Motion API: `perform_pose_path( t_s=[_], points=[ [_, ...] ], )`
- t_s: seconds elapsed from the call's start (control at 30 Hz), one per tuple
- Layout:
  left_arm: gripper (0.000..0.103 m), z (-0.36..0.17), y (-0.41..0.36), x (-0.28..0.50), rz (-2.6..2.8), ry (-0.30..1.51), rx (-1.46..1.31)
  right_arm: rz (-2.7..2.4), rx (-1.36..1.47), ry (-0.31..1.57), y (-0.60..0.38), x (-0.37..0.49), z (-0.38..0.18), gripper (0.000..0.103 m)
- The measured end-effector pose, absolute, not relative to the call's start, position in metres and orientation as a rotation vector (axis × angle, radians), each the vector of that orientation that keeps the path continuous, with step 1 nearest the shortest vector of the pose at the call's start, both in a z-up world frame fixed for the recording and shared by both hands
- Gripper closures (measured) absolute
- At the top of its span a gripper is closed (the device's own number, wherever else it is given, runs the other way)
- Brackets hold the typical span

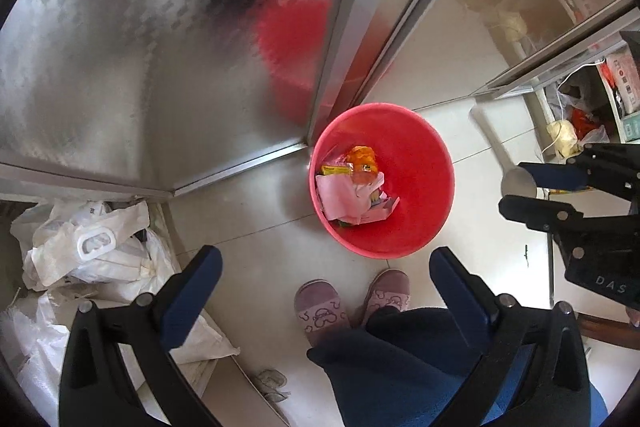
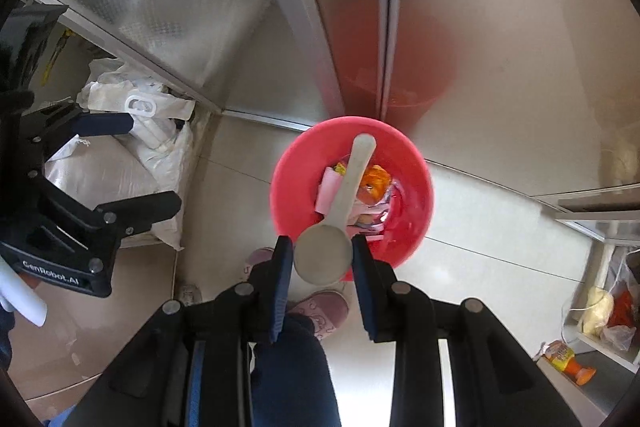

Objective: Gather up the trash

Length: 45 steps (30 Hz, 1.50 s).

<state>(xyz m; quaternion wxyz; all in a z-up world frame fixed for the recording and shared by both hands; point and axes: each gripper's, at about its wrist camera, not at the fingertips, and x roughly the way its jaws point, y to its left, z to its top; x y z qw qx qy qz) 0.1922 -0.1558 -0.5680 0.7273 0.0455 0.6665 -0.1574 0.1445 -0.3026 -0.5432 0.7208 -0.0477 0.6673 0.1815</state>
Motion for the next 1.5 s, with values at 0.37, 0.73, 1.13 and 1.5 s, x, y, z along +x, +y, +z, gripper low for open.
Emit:
perform_pose_path(
  t_s=[0.37,0.73,1.13,1.5],
  points=[
    [0.0,-0.499,-0.138,0.188,-0.381,1.44,0.118,0.318,-0.098,1.439,-0.294,0.133,-0.477,0.019],
    [0.0,-0.303,-0.132,0.183,-0.437,1.26,0.139,0.134,-0.128,1.265,-0.291,0.122,-0.276,0.006],
    [0.0,-0.147,-0.12,0.172,-0.404,1.011,0.153,0.008,-0.111,1.064,-0.297,0.104,-0.117,0.003],
    [0.0,-0.082,-0.116,0.08,-0.191,0.897,0.076,0.102,-0.15,0.92,-0.294,0.046,-0.068,0.002]
  ],
)
